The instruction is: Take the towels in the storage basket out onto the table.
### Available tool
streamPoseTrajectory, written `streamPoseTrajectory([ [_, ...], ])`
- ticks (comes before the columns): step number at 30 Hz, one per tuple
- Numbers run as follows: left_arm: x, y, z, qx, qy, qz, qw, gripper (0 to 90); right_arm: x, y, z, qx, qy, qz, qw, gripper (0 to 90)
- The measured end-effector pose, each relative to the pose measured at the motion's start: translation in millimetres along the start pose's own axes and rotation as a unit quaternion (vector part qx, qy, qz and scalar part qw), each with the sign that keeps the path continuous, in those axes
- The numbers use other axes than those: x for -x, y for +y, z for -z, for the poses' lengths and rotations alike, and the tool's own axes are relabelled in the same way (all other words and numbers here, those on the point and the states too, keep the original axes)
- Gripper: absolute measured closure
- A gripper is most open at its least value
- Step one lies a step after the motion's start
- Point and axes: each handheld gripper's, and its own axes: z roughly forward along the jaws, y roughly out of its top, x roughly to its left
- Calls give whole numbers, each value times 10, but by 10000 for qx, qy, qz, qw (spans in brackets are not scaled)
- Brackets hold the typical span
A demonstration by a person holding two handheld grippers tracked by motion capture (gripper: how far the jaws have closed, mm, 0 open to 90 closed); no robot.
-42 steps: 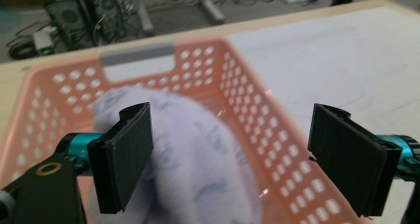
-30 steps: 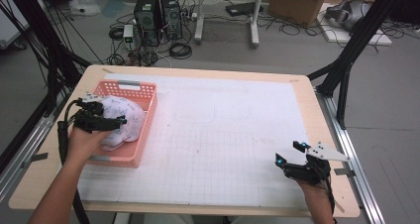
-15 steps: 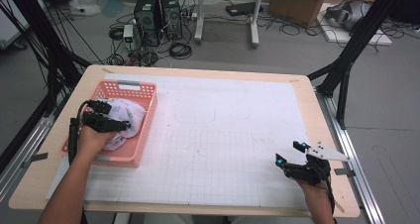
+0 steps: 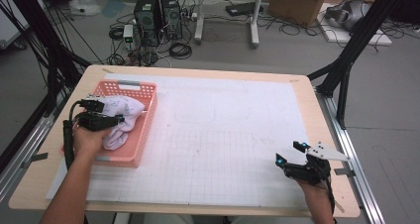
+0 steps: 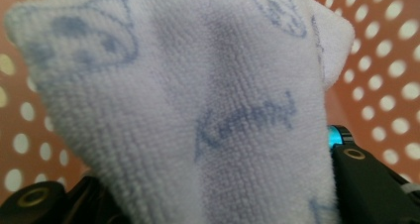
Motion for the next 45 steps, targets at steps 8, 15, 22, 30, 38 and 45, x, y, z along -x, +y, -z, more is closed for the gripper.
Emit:
streamPoseTrajectory([
  [8, -41, 20, 311, 1315, -297, 137, 9908, 566, 15, -2, 14, 14, -25, -48, 10000, 169],
  [15, -45, 51, 552, 2107, -459, 7, 9765, 570, 8, 1, 17, 12, -16, -49, 10000, 169],
  [22, 19, 148, 744, 2612, -780, -262, 9618, 570, -4, 4, 6, 2, -14, -49, 10000, 169],
  [30, 121, 221, 914, 3168, -1239, -475, 9392, 570, 2, 6, 17, 6, -26, -31, 10000, 169],
  [38, 200, 338, 1070, 3543, -1730, -703, 9163, 572, -2, 10, 20, 28, -26, -27, 10000, 169],
  [45, 381, 432, 1184, 3687, -2339, -897, 8951, 571, -8, 16, 13, 36, -20, 12, 10000, 169],
])
